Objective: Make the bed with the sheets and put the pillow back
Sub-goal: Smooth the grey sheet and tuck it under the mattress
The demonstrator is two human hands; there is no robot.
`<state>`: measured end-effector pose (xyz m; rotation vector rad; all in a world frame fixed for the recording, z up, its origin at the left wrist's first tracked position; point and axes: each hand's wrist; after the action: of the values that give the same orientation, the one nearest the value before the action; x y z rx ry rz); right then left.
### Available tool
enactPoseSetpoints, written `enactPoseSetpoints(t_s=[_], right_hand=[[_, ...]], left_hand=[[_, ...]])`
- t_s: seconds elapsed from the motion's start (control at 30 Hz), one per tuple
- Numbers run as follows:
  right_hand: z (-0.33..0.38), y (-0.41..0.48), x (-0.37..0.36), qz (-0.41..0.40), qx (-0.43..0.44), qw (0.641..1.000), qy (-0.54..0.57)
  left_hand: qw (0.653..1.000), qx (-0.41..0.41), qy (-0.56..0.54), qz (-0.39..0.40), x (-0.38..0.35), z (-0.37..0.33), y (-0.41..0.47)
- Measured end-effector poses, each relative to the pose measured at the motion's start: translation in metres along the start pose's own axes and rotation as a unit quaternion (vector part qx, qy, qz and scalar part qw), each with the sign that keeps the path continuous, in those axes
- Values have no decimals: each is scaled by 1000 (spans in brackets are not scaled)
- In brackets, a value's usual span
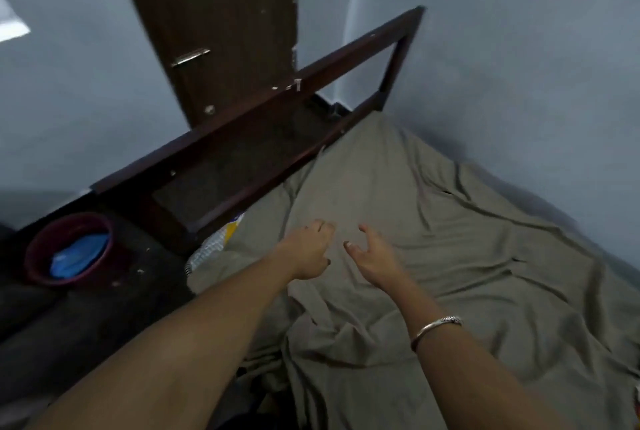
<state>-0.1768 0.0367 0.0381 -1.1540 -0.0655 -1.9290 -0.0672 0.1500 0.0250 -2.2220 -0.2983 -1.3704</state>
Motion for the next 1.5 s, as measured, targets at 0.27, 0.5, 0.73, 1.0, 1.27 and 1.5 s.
enactPoseSetpoints(t_s=[0.27,0.5,0.73,1.0,1.27,1.5], right_hand=[[16,56,-95,124,80,986,-83],[17,102,-177,188,108,964,-151],[22,149,-249,189,130,952,-202],[14,159,-313,175,104,942,-268],[66,155,-331,147,258,938,-178],[78,158,-328,56,300,924,-231]], left_hand=[[986,127,-107,-23,-49,88,1],[955,234,-173,-52,-105,159,7],[912,373,-133,-105,-152,217,13],[912,389,-116,-57,-226,247,-7],[833,429,-144,-319,-198,275,-17],[826,423,-155,-340,-207,278,-35]])
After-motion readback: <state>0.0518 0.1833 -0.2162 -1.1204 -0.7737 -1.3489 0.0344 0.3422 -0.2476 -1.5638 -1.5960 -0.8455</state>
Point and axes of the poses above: each hand's wrist, its own y-axis towards the middle knuckle, its own x-axis out of the back of the hand, z = x × y, and after that the axes turned 7 degrees about -z, right-handed
